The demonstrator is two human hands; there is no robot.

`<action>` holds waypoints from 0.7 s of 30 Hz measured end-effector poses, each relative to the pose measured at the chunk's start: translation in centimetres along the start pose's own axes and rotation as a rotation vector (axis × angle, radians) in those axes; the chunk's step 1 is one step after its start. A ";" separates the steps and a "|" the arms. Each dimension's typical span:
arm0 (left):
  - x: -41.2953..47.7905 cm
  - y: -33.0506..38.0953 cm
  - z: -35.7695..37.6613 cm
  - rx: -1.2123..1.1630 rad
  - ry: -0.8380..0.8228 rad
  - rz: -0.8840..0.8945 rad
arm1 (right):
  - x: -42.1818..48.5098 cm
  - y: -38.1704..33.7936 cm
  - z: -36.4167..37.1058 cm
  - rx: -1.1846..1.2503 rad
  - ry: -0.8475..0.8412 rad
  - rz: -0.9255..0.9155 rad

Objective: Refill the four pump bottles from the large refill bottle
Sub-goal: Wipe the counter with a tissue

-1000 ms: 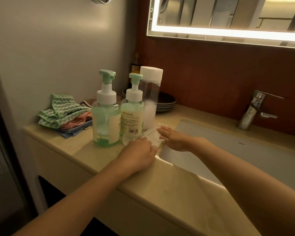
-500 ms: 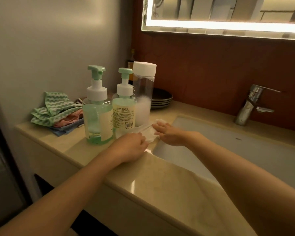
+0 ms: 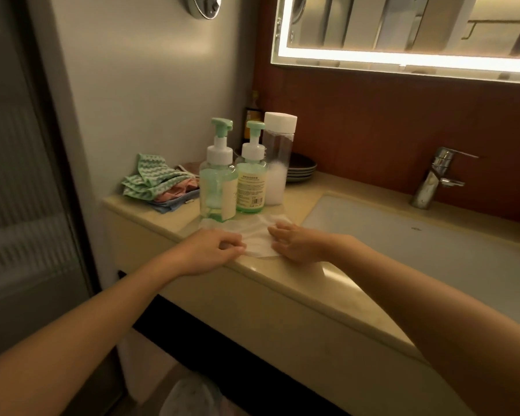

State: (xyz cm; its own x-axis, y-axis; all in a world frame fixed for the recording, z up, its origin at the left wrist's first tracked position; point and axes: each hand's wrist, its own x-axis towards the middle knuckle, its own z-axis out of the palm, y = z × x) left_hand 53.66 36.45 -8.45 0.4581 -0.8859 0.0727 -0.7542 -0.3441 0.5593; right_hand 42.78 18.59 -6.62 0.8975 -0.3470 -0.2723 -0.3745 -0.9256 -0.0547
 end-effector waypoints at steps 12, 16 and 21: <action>0.1 7.8 4.6 0.006 -0.154 0.269 | -13.4 5.5 3.6 0.009 0.074 0.147; 1.6 15.3 10.0 0.001 -0.224 0.453 | -21.4 10.6 5.4 0.082 0.090 0.357; 1.5 25.7 17.4 -0.061 -0.375 0.640 | -33.7 16.6 8.5 0.095 0.132 0.587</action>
State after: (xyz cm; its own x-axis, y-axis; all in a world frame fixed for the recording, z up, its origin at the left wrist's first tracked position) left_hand 26.78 20.85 -8.28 -0.2619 -0.9578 0.1187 -0.7872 0.2831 0.5479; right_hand 4.35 16.15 -6.49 0.5541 -0.8165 -0.1623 -0.8290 -0.5589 -0.0188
